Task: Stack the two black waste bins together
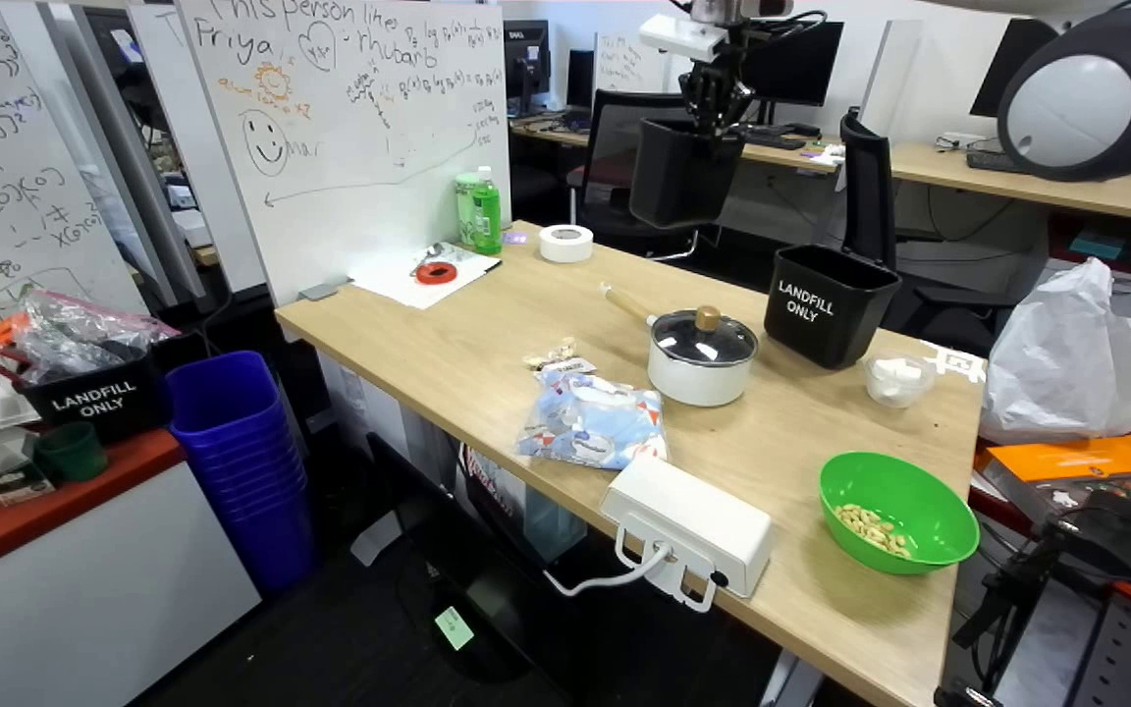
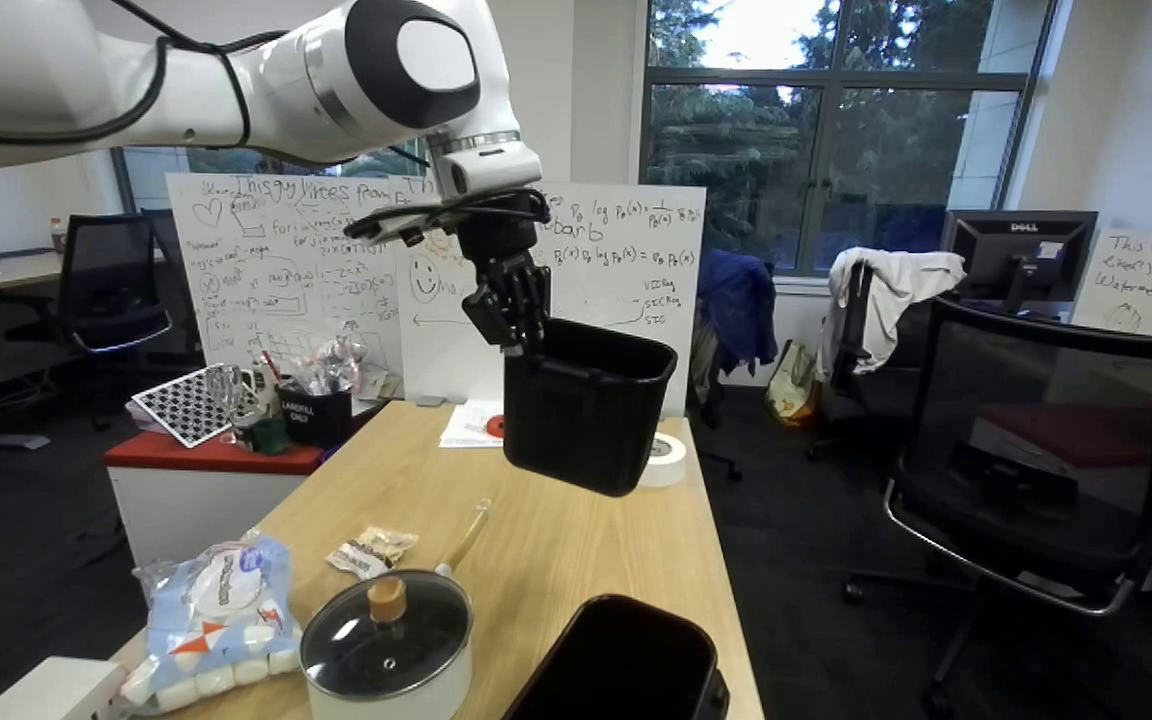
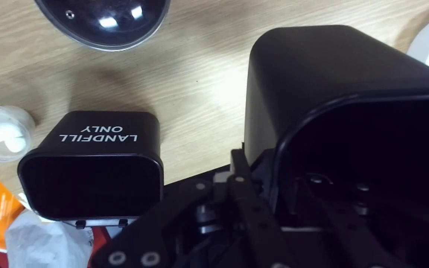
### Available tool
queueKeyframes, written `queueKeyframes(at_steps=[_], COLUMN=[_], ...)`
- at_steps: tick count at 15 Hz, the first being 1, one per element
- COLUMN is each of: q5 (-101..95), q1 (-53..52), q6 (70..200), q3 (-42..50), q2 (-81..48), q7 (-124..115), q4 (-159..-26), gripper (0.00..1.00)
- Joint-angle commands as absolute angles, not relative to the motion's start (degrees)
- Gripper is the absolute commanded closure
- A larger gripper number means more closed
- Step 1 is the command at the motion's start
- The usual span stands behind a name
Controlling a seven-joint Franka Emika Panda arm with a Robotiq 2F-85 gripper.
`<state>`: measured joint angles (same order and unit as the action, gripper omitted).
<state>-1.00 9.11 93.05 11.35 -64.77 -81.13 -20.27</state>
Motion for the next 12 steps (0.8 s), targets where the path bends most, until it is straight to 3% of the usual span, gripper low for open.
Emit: queueKeyframes(at_steps=[1, 12], q5=[-0.63, 0.05], q1=[9.92, 14.15], q6=[88.54, 88.05], q3=[10.76, 6.61], q2=[-63.87, -60.64], q7=[-77.09, -65.06], q4=[-20.26, -21.92], gripper=[0.94, 0.94])
